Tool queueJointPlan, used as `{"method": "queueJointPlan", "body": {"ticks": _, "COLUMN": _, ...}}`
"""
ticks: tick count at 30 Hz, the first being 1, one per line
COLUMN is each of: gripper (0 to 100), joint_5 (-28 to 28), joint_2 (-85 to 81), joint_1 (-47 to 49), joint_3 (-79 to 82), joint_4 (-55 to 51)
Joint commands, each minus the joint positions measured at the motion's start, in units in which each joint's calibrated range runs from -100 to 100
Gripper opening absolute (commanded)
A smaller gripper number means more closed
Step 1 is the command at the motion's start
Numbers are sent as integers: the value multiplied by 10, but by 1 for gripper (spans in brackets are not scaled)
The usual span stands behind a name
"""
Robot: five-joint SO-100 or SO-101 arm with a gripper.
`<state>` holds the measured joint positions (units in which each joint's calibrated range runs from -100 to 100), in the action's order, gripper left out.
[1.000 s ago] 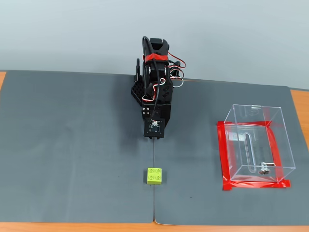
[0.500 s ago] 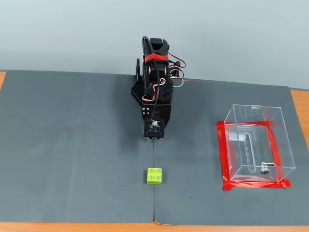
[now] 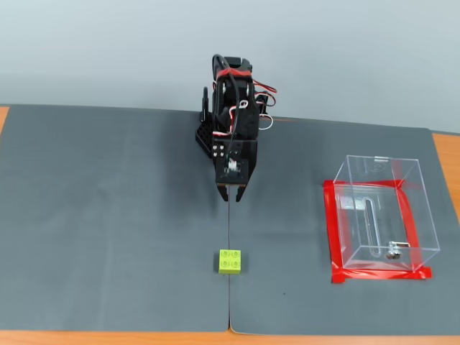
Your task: Pick the green lego block and place it into the transparent box
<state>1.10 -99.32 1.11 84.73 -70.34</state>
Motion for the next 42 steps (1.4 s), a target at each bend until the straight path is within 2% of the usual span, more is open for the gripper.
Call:
{"method": "queueJointPlan", "body": {"ticks": 1, "gripper": 7, "joint_5": 1, "joint_2": 21, "joint_1": 3, "joint_3": -58, "joint_4": 5}}
{"method": "queueJointPlan", "body": {"ticks": 18, "gripper": 7, "joint_5": 3, "joint_2": 479, "joint_1": 14, "joint_3": -370, "joint_4": 6}}
{"method": "queueJointPlan", "body": {"ticks": 36, "gripper": 8, "joint_5": 2, "joint_2": 679, "joint_1": 40, "joint_3": -586, "joint_4": 5}}
{"method": "queueJointPlan", "body": {"ticks": 38, "gripper": 11, "joint_5": 2, "joint_2": 690, "joint_1": 39, "joint_3": -601, "joint_4": 3}}
{"method": "queueJointPlan", "body": {"ticks": 42, "gripper": 26, "joint_5": 3, "joint_2": 709, "joint_1": 42, "joint_3": -610, "joint_4": 5}}
